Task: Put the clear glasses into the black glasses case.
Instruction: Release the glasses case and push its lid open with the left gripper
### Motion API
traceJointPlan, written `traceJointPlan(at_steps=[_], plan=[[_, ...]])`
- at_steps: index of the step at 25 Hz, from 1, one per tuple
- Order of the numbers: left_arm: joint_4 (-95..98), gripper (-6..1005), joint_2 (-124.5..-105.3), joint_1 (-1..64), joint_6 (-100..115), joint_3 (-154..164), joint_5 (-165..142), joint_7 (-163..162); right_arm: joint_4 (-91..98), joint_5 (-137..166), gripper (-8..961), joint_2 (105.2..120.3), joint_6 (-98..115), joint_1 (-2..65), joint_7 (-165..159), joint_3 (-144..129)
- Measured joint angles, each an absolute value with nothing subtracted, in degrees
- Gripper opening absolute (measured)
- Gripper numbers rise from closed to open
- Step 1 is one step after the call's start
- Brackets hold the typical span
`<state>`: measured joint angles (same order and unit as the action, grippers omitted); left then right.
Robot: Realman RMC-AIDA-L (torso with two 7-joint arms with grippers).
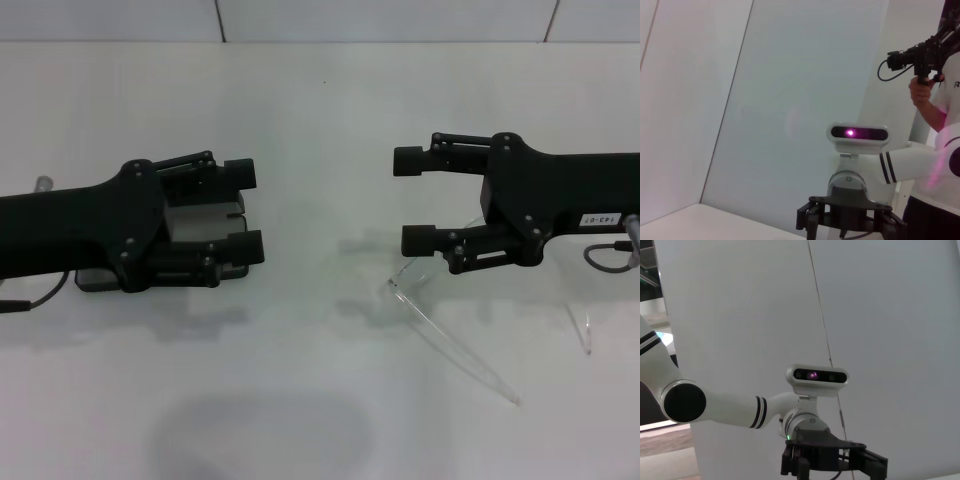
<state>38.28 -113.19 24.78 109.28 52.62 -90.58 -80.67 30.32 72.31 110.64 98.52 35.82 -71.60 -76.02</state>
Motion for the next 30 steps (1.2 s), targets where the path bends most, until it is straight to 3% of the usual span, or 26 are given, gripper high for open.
traceJointPlan(at_steps=[14,20,25,27,30], plan=[[38.24,841,-113.41,24.97,109.17,52.40,-90.52,-82.50,30.32,72.34,855,110.74,97.44,35.50,-70.68,-75.99],[43.43,825,-111.21,25.40,109.58,46.84,-89.61,-91.63,29.62,72.39,856,110.15,93.40,34.39,-68.52,-72.03],[59.34,811,-110.74,25.02,108.18,43.96,-91.39,-102.42,30.27,72.43,856,109.92,93.03,29.57,-67.63,-61.64],[66.30,805,-111.16,25.08,106.54,44.09,-96.05,-105.76,30.26,72.43,856,109.79,93.27,28.80,-67.63,-59.79],[78.91,797,-113.50,26.06,104.95,44.29,-108.25,-108.45,30.07,72.37,855,109.42,93.86,26.97,-67.77,-56.48]])
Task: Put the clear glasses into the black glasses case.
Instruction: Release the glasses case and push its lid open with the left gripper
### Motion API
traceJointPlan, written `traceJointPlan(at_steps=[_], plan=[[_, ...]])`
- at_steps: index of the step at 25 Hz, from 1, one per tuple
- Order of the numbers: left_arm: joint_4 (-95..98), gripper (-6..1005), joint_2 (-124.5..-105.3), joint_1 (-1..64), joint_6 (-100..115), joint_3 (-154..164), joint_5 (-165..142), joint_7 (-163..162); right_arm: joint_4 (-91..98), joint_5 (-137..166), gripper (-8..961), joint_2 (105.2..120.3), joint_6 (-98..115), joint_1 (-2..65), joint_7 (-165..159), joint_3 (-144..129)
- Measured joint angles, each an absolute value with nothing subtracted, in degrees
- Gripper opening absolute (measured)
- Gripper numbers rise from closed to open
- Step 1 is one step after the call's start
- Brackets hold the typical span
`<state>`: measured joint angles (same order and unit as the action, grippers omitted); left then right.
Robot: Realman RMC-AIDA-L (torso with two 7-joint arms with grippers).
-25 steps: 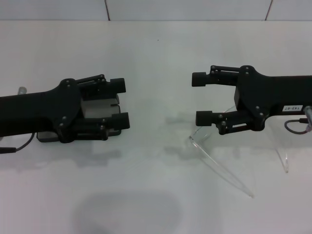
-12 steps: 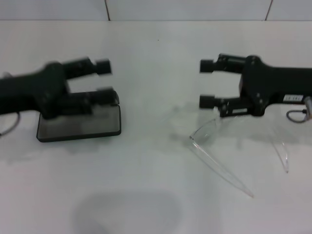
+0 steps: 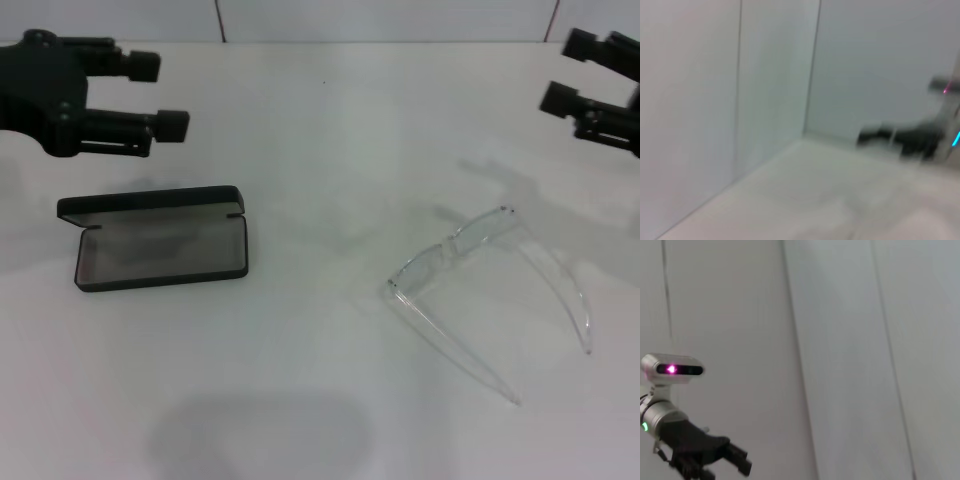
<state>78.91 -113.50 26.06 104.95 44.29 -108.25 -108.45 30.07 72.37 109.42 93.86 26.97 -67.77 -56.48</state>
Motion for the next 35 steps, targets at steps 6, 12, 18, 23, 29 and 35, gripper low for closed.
traceJointPlan(at_steps=[6,12,18,23,29,35], plan=[[96.76,770,-118.61,28.74,104.62,49.61,-130.78,-109.43,29.92,71.93,855,109.82,94.14,24.32,-68.15,-55.57],[99.22,736,-119.61,29.24,99.50,67.51,-149.01,-113.73,29.48,71.90,855,110.31,94.16,23.33,-68.16,-55.11],[93.73,730,-119.59,30.34,94.82,72.80,-151.59,-114.92,29.48,71.89,856,110.19,94.20,23.16,-67.99,-55.06],[87.14,725,-119.68,33.21,93.00,73.13,-154.29,-115.23,29.49,71.88,856,110.06,94.22,22.17,-67.58,-55.03],[81.79,719,-119.55,35.76,90.29,73.23,-156.86,-115.08,29.50,71.93,856,110.24,94.22,21.36,-66.96,-54.24],[77.51,713,-119.61,37.67,89.29,73.35,-159.63,-114.80,28.79,71.90,855,110.33,94.77,21.04,-66.43,-53.47]])
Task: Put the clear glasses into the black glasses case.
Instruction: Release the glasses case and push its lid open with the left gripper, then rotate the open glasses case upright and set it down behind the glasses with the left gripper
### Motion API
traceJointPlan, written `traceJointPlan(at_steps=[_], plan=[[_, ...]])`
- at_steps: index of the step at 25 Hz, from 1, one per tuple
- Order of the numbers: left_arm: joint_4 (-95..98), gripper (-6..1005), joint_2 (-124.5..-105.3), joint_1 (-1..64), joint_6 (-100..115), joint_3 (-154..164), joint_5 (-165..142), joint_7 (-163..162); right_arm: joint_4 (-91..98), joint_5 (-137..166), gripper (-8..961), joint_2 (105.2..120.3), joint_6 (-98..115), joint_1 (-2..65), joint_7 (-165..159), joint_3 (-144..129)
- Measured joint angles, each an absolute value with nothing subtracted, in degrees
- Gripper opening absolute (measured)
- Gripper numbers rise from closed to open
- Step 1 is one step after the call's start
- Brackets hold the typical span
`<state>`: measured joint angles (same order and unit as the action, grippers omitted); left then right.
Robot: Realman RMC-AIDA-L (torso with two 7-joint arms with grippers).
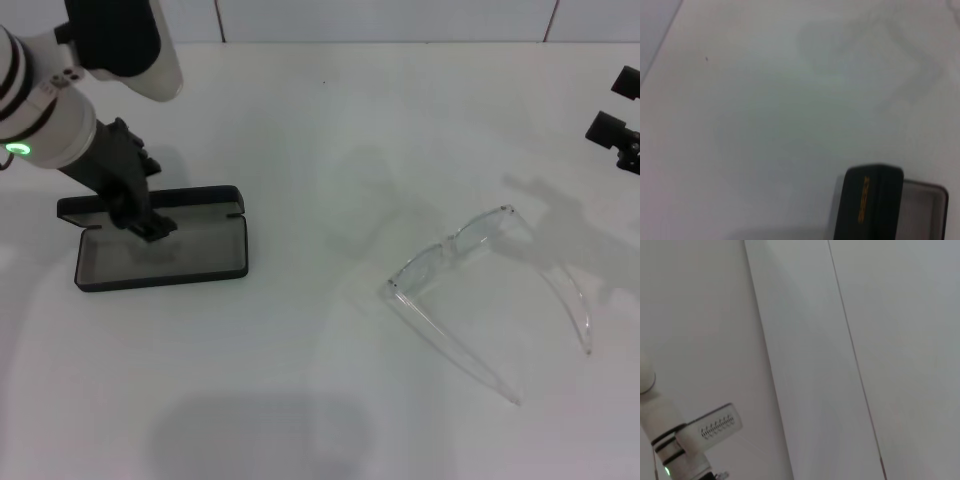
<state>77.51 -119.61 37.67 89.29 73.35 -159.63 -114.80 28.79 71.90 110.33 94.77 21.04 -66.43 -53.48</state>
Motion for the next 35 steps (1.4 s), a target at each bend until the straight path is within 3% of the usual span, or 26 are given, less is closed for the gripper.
traceJointPlan(at_steps=[5,15,21,24,35], plan=[[75.64,708,-119.66,38.44,89.05,73.39,-160.51,-114.85,28.26,71.89,855,110.39,95.21,21.00,-66.20,-52.71],[75.96,501,-119.75,37.88,89.93,74.06,-159.99,-114.79,28.13,71.86,855,110.50,95.20,20.90,-66.09,-52.73],[77.18,297,-119.72,37.72,90.98,74.11,-158.26,-114.75,28.11,71.86,856,110.63,95.13,20.61,-66.08,-52.40],[79.21,253,-119.75,37.56,92.17,74.56,-156.41,-114.85,27.45,71.87,856,110.79,95.53,20.41,-65.48,-50.68],[85.60,215,-119.88,37.45,91.78,87.63,-152.31,-120.38,20.60,71.78,856,110.80,102.19,18.17,-60.56,-37.51]])
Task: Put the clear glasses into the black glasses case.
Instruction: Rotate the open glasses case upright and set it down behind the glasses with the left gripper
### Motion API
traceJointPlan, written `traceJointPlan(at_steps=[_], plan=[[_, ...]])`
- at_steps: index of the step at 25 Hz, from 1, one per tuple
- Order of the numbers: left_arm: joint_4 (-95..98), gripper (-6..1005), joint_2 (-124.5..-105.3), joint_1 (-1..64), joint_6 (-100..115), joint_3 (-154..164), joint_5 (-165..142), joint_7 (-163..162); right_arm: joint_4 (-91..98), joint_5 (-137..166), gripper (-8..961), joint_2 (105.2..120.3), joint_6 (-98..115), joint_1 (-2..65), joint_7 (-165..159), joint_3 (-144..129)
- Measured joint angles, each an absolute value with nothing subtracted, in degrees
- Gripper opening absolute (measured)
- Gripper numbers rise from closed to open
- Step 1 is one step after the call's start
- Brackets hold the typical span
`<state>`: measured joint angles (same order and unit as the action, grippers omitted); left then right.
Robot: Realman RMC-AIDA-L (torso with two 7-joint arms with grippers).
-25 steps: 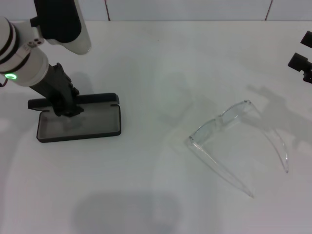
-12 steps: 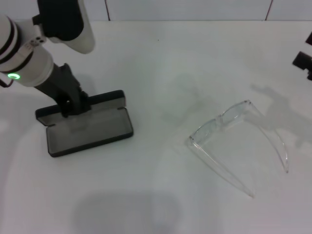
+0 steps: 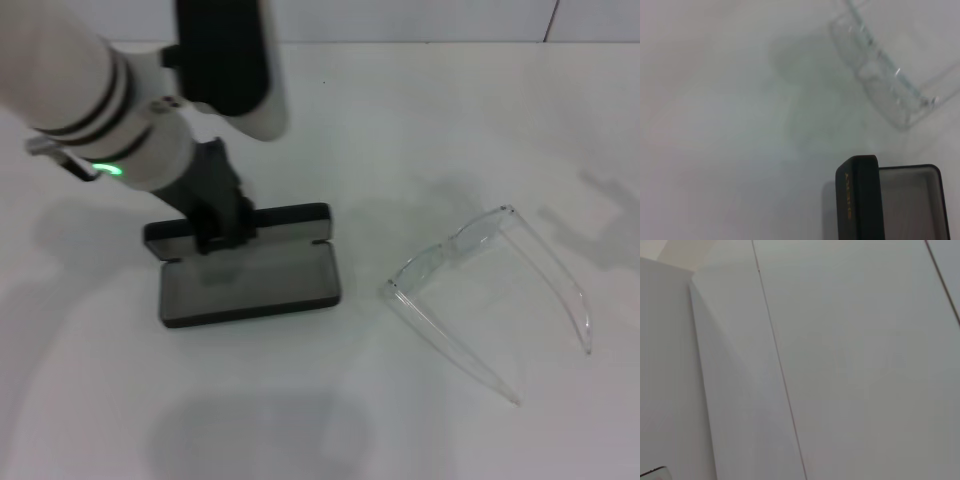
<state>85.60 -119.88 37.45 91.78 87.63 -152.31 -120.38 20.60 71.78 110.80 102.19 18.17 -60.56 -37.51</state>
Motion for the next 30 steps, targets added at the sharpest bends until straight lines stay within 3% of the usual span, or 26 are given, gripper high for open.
traceJointPlan(at_steps=[16,30], plan=[[81.83,210,-120.18,42.65,79.84,102.22,-152.01,-131.84,20.56,71.83,855,111.00,102.97,15.83,-59.05,-37.03],[81.48,247,-120.36,42.50,76.05,106.75,-151.96,-133.90,20.14,71.80,855,111.00,103.10,15.61,-58.33,-37.00]])
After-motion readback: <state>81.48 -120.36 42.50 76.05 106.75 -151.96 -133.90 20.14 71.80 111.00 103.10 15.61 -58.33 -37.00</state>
